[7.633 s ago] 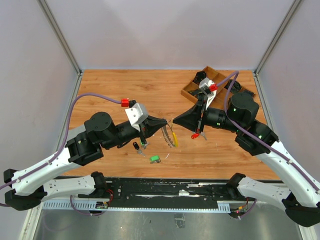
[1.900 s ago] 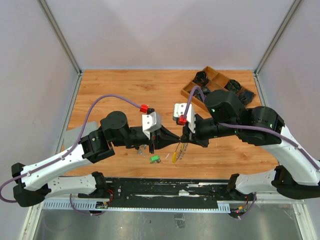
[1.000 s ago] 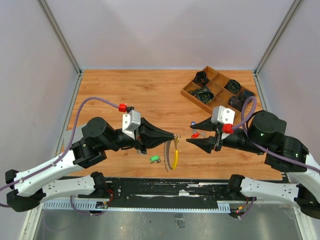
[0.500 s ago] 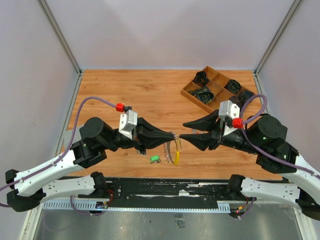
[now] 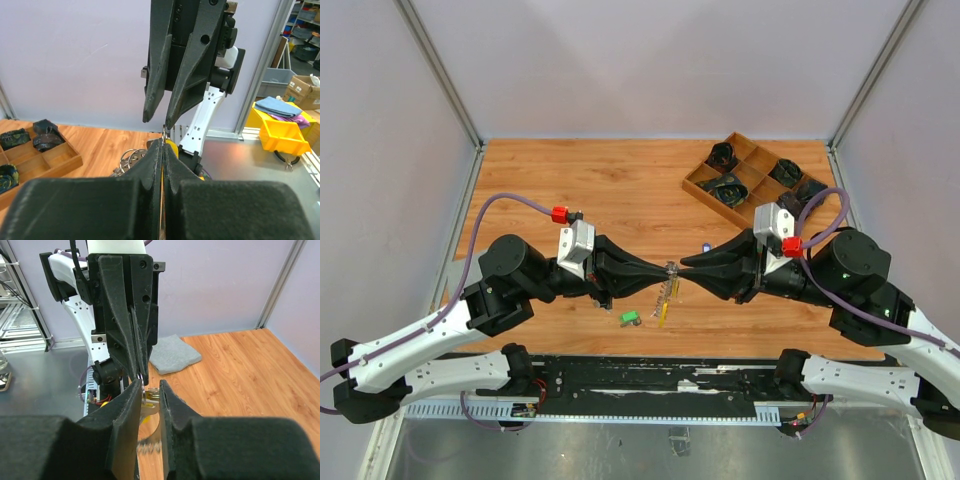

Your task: Put the keys on the keyring

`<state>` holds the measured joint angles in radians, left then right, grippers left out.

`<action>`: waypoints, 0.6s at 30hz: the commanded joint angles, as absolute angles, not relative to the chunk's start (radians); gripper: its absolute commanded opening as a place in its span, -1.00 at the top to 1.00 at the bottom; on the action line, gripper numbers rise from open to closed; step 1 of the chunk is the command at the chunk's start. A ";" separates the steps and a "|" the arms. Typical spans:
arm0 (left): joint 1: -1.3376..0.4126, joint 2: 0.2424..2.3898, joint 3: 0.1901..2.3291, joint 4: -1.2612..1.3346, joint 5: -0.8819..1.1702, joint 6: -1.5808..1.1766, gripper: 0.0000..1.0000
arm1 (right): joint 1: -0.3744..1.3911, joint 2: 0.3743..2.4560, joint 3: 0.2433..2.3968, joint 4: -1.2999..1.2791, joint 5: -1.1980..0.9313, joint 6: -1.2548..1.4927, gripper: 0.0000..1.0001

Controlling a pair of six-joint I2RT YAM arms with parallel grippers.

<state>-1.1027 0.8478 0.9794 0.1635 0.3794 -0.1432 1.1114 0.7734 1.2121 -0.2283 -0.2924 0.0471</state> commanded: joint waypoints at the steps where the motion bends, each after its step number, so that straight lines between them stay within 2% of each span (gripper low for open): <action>1: -1.109 0.835 0.985 0.212 0.381 -0.147 0.99 | 1.121 0.766 1.206 -0.239 -0.316 0.042 0.63; 4: -1.108 0.834 0.985 0.212 0.377 -0.146 0.99 | 1.121 0.759 1.209 -0.250 -0.314 0.036 0.75; 12: -1.108 0.842 0.990 0.209 0.374 -0.143 0.99 | 1.121 0.761 1.212 -0.266 -0.331 0.029 0.80; 16: -1.109 0.844 0.992 0.210 0.373 -0.141 0.99 | 1.121 0.768 1.213 -0.269 -0.348 0.029 0.62; 18: -1.108 0.846 0.992 0.209 0.374 -0.140 0.99 | 1.121 0.770 1.216 -0.270 -0.351 0.029 0.61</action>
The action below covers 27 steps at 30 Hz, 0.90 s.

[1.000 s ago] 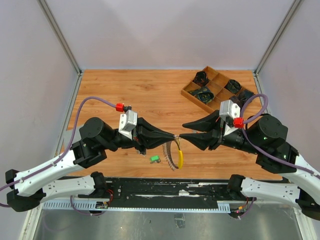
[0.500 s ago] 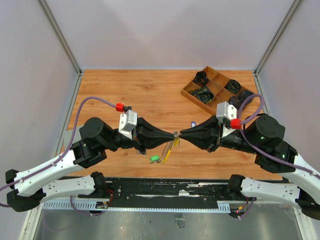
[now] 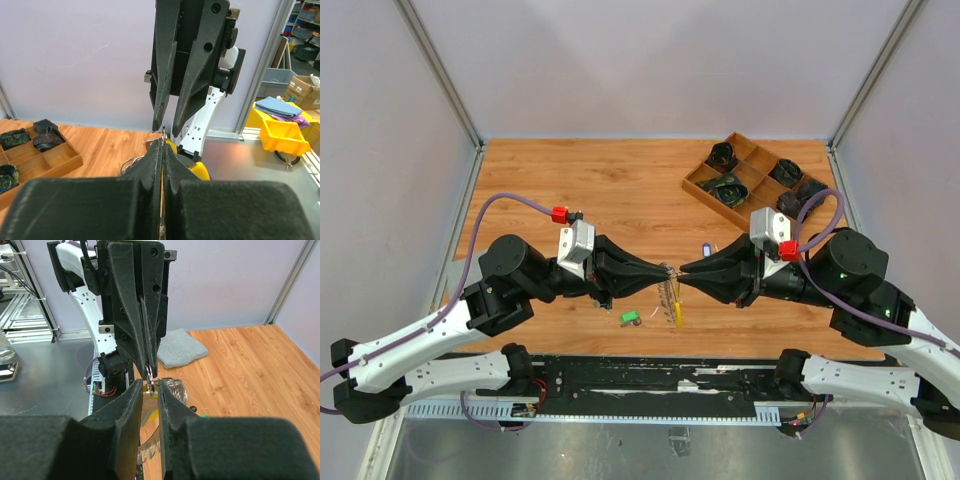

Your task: Put the keys on the keyring

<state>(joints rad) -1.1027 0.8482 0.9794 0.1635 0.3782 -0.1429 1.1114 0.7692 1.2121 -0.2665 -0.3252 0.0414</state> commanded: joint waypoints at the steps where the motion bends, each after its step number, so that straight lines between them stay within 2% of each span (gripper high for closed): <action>1: -1.108 0.847 0.992 0.209 0.374 -0.142 0.99 | 1.121 0.771 1.216 -0.270 -0.351 0.029 0.62; 8: -1.108 0.844 0.992 0.206 0.372 -0.138 0.99 | 1.121 0.771 1.224 -0.279 -0.352 0.025 0.98; 27: -1.109 0.837 1.000 0.201 0.356 -0.127 0.99 | 1.121 0.771 1.235 -0.355 -0.316 0.000 0.98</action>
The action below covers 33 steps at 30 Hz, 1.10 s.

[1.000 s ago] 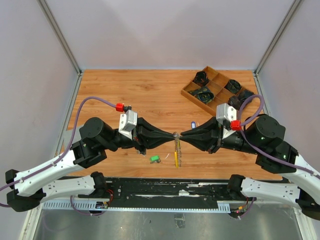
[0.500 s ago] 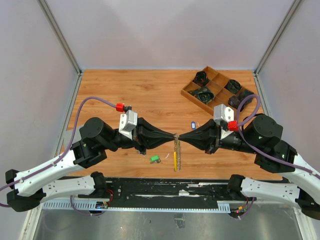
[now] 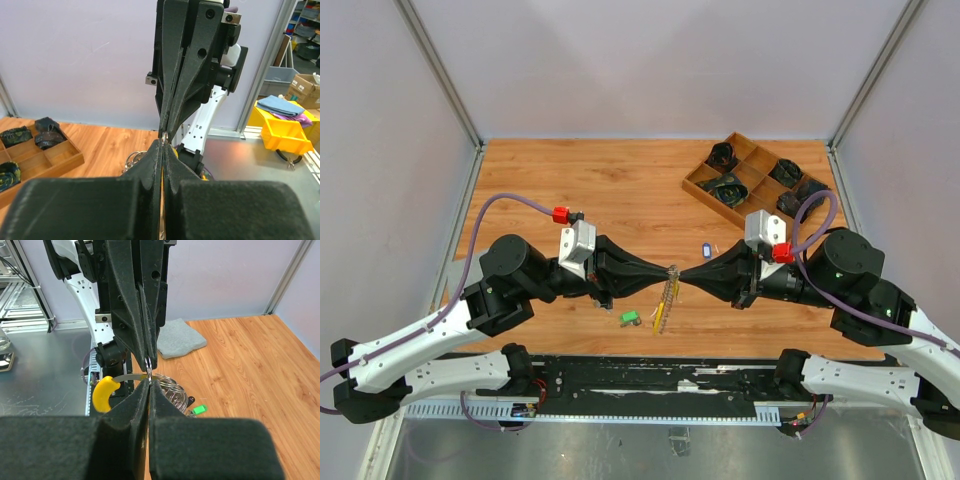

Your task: Put the keys on the keyring

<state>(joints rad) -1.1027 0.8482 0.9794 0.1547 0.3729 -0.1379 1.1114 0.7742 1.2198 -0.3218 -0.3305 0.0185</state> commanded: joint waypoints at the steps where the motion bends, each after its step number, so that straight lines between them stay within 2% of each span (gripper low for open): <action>1: -1.108 0.837 1.001 0.200 0.356 -0.126 0.99 | 1.121 0.774 1.233 -0.356 -0.315 0.000 0.97; 17: -1.108 0.832 0.996 0.196 0.355 -0.127 0.99 | 1.121 0.789 1.222 -0.385 -0.303 -0.012 0.87; 33: -1.108 0.824 0.986 0.203 0.358 -0.130 0.99 | 1.121 0.732 1.257 -0.341 -0.290 -0.044 0.58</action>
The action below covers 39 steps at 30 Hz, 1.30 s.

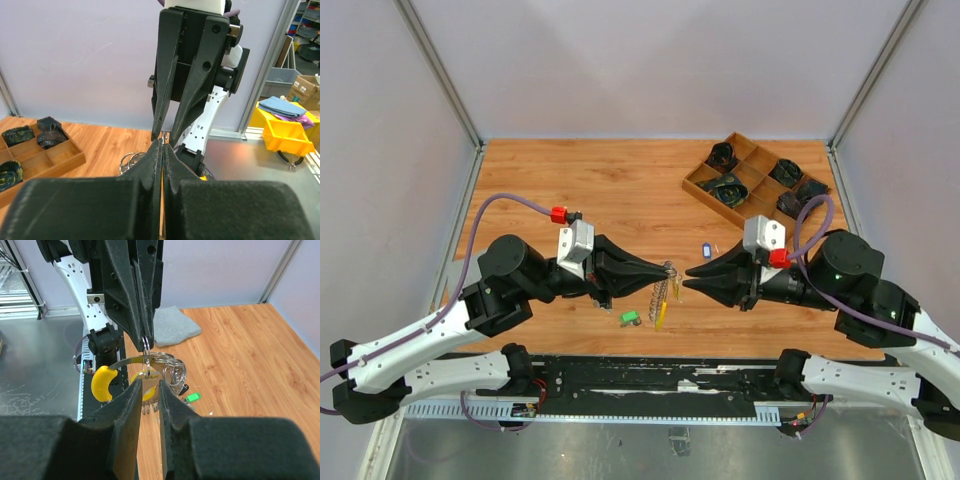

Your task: Put the keys on the keyring

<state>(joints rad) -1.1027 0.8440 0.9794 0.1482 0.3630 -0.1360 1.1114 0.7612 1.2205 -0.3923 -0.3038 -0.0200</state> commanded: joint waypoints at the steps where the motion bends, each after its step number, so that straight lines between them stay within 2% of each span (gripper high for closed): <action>1: -1.109 0.825 0.985 0.204 0.358 -0.130 0.99 | 1.121 0.731 1.257 -0.330 -0.293 -0.044 0.59; 31: -1.109 0.841 0.984 0.224 0.373 -0.135 0.99 | 1.121 0.776 1.201 -0.241 -0.356 -0.002 0.69; 39: -1.108 0.839 0.983 0.224 0.374 -0.137 0.99 | 1.121 0.783 1.196 -0.227 -0.372 0.005 0.66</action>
